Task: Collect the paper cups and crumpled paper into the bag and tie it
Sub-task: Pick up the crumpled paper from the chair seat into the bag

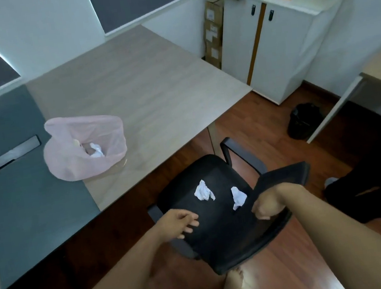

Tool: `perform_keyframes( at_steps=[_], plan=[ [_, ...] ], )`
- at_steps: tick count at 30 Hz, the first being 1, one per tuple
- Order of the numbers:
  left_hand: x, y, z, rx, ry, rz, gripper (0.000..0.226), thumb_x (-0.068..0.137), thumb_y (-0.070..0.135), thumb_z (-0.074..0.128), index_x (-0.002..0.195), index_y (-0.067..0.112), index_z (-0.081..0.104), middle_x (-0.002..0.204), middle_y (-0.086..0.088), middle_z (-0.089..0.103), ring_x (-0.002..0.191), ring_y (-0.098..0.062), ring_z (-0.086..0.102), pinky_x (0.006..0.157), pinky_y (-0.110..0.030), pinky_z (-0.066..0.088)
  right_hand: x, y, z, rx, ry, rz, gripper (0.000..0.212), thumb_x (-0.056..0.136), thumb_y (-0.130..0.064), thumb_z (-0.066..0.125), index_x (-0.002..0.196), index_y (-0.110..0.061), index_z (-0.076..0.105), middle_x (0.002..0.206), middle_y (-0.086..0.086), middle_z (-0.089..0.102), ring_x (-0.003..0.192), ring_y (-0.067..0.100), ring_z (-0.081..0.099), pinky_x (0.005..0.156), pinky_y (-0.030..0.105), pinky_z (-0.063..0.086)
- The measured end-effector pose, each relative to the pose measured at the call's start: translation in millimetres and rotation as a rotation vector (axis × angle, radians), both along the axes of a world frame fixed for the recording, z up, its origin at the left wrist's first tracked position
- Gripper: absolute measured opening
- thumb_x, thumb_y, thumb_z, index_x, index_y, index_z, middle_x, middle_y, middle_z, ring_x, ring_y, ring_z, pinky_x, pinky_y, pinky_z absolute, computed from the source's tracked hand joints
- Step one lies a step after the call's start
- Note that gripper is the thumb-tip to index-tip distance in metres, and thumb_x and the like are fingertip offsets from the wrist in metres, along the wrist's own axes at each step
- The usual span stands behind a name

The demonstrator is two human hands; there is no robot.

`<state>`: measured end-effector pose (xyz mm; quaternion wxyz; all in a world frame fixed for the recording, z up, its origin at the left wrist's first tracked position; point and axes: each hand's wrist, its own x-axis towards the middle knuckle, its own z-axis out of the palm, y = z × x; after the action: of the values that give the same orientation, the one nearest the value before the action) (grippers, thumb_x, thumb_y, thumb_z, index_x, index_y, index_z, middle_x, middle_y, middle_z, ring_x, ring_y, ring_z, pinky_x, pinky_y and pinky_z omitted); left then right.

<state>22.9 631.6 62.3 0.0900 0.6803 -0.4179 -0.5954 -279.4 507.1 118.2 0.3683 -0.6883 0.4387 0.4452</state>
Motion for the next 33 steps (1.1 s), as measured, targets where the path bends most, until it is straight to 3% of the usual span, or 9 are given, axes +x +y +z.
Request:
perform_keyframes(
  at_steps=[3,7,9,12,16,20,24,30,33],
  plan=[
    [43,-17,14,-0.048,-0.032,0.297,0.032,0.115,0.033,0.049,0.131,0.018,0.072,0.118,0.003,0.081,0.098,-0.021,0.076,0.079,-0.031,0.059,11,-25,5,-0.113,-0.133,-0.154,0.044,0.106,-0.028,0.049,0.146,-0.013,0.059,0.146,0.003,0.060,0.133,0.034,0.060,0.112,0.049,0.052],
    [98,-32,31,-0.139,-0.091,0.653,0.031,0.115,0.027,0.046,0.125,0.016,0.072,0.120,-0.002,0.079,0.087,-0.014,0.069,0.070,-0.028,0.054,38,-52,-5,-0.216,-0.355,-0.339,0.041,0.107,-0.032,0.054,0.144,-0.019,0.068,0.146,0.000,0.067,0.119,0.014,0.066,0.117,0.039,0.045],
    [123,-39,43,-0.183,-0.119,0.785,0.031,0.114,0.025,0.045,0.126,0.014,0.071,0.117,-0.003,0.077,0.087,-0.015,0.067,0.072,-0.029,0.053,57,-60,-2,-0.236,-0.446,-0.425,0.036,0.108,-0.028,0.054,0.136,-0.014,0.072,0.131,0.009,0.073,0.111,0.020,0.070,0.110,0.039,0.050],
    [158,-56,66,-0.312,-0.186,0.878,0.032,0.112,0.018,0.046,0.124,0.003,0.072,0.110,-0.010,0.077,0.080,-0.018,0.066,0.069,-0.030,0.050,89,-72,2,-0.224,-0.529,-0.547,0.031,0.108,-0.029,0.055,0.134,-0.026,0.071,0.119,-0.006,0.074,0.102,0.011,0.067,0.089,0.029,0.050],
    [205,-92,100,-0.530,-0.330,0.758,0.026,0.110,0.024,0.053,0.108,0.016,0.078,0.105,-0.005,0.081,0.085,-0.017,0.074,0.079,-0.038,0.060,137,-85,-8,-0.120,-0.594,-0.732,0.026,0.107,-0.029,0.055,0.130,-0.032,0.068,0.134,0.015,0.074,0.104,0.026,0.074,0.073,0.033,0.049],
    [257,-137,129,-0.694,-0.506,0.557,0.024,0.107,0.030,0.055,0.106,0.026,0.078,0.103,0.010,0.079,0.097,-0.016,0.074,0.094,-0.039,0.058,198,-87,-12,-0.071,-0.659,-0.879,0.030,0.108,-0.034,0.056,0.136,-0.032,0.066,0.125,-0.008,0.076,0.107,0.013,0.077,0.085,0.034,0.062],
    [312,-189,137,-0.858,-0.664,0.296,0.022,0.106,0.025,0.059,0.109,0.018,0.079,0.110,0.007,0.075,0.107,-0.018,0.064,0.099,-0.036,0.047,270,-85,-24,0.010,-0.685,-0.990,0.035,0.110,-0.038,0.056,0.144,-0.030,0.061,0.126,-0.008,0.076,0.109,0.015,0.078,0.088,0.035,0.064],
    [384,-240,94,-0.650,-0.892,-0.076,0.050,0.101,0.036,0.063,0.146,0.015,0.060,0.148,-0.012,0.053,0.145,-0.035,0.041,0.119,-0.051,0.036,393,-76,-28,0.124,-0.715,-1.130,0.037,0.109,-0.049,0.056,0.145,-0.039,0.056,0.129,-0.001,0.070,0.111,0.022,0.077,0.100,0.045,0.064],
    [396,-247,72,-0.453,-1.004,-0.209,0.070,0.101,0.039,0.061,0.163,0.016,0.037,0.165,-0.017,0.038,0.162,-0.039,0.017,0.130,-0.057,0.015,446,-72,-27,0.150,-0.727,-1.175,0.042,0.110,-0.058,0.049,0.151,-0.049,0.048,0.138,0.001,0.064,0.108,0.024,0.078,0.096,0.042,0.066]
  ],
)
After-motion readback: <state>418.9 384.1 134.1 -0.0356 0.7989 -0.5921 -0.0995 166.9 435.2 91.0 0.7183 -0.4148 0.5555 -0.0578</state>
